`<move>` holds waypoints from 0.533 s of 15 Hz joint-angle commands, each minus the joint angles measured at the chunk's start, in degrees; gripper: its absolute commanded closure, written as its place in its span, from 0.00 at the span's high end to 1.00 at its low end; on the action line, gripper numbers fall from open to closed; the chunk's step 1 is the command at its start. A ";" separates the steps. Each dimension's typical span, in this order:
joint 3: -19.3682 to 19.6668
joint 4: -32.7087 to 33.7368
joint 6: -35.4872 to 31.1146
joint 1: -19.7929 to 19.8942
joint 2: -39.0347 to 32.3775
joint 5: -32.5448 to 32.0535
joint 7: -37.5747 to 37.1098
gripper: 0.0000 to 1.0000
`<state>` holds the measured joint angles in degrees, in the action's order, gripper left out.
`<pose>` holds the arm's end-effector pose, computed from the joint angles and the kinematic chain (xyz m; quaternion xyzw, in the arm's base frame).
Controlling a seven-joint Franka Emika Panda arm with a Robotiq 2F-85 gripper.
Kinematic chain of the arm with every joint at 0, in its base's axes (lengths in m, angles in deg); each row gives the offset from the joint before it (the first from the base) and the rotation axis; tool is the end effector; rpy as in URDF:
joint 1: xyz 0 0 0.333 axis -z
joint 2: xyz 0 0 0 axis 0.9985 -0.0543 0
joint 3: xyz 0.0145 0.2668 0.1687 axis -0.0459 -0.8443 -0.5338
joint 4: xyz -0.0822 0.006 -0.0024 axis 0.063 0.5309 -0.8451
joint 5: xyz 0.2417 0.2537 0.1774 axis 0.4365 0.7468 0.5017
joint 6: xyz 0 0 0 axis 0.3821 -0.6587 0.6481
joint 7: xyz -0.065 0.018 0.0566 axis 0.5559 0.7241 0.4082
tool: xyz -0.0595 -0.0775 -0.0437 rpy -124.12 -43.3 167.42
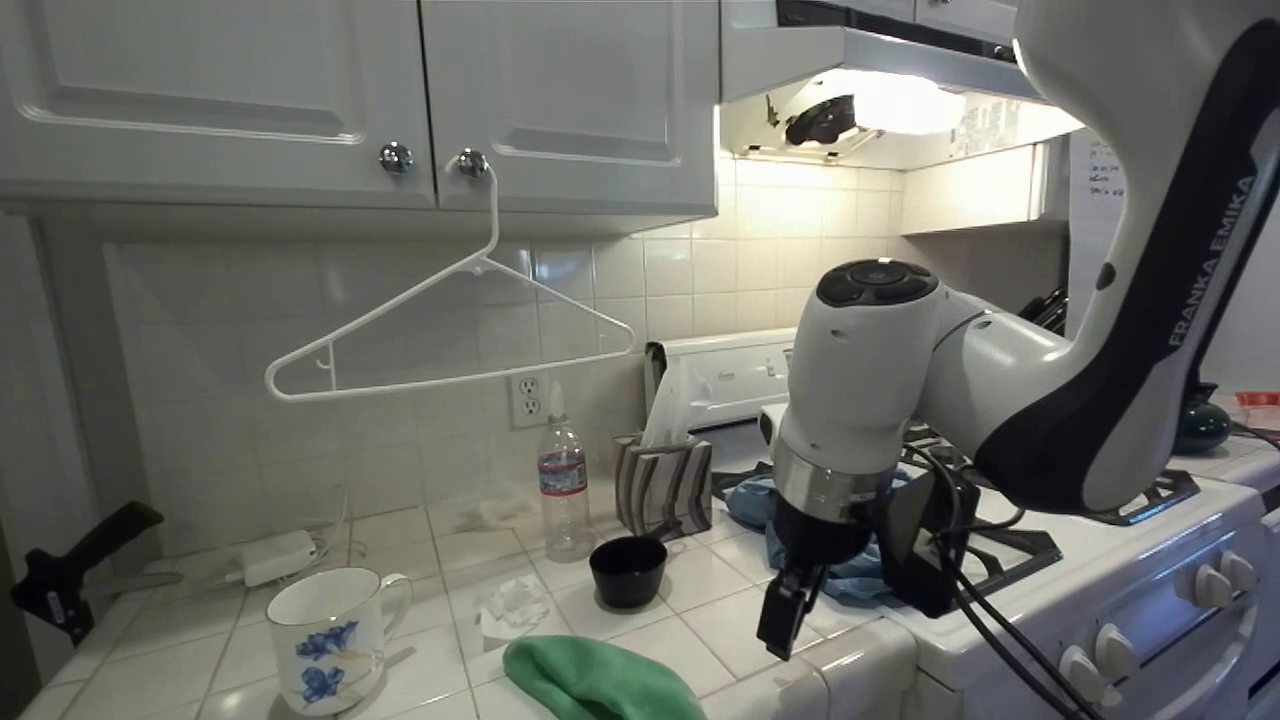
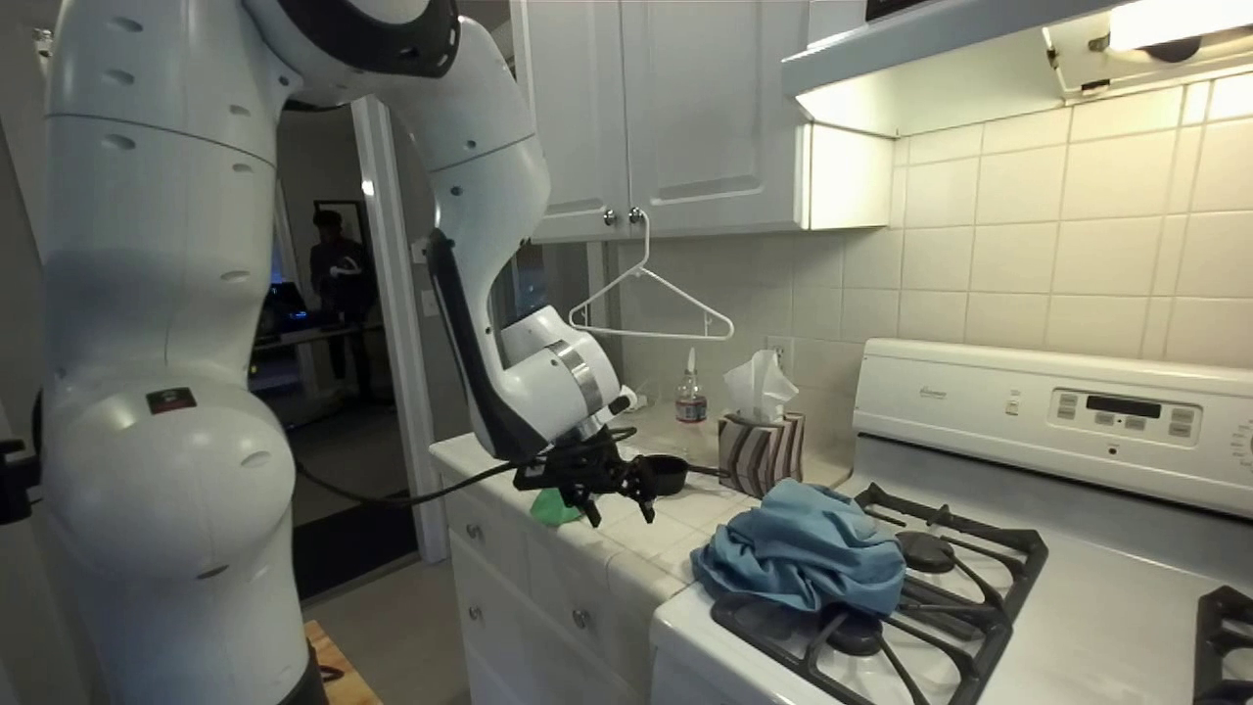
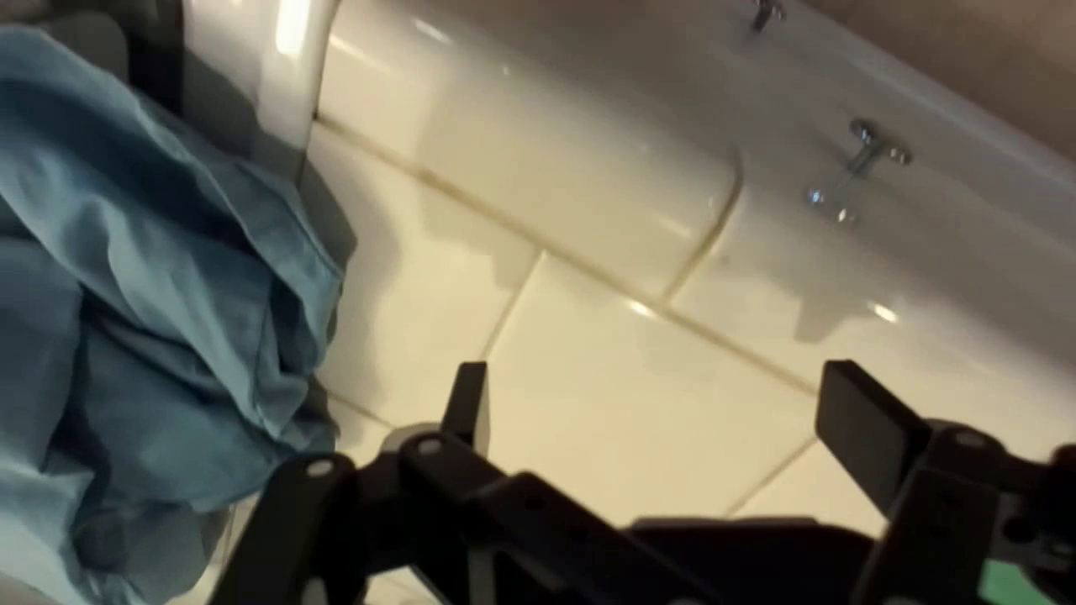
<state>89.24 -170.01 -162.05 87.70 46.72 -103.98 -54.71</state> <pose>0.4276 0.0521 0.1993 0.9665 0.1737 0.1502 0.1143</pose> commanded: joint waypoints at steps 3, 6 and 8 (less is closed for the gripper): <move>-10.27 -3.44 9.14 5.56 6.73 24.96 22.02 1.00; -11.70 -1.88 6.58 5.41 11.35 38.58 30.55 1.00; -8.75 -0.15 5.70 1.37 12.41 48.16 35.86 1.00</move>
<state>78.70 -170.65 -155.55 92.08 55.43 -67.04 -26.00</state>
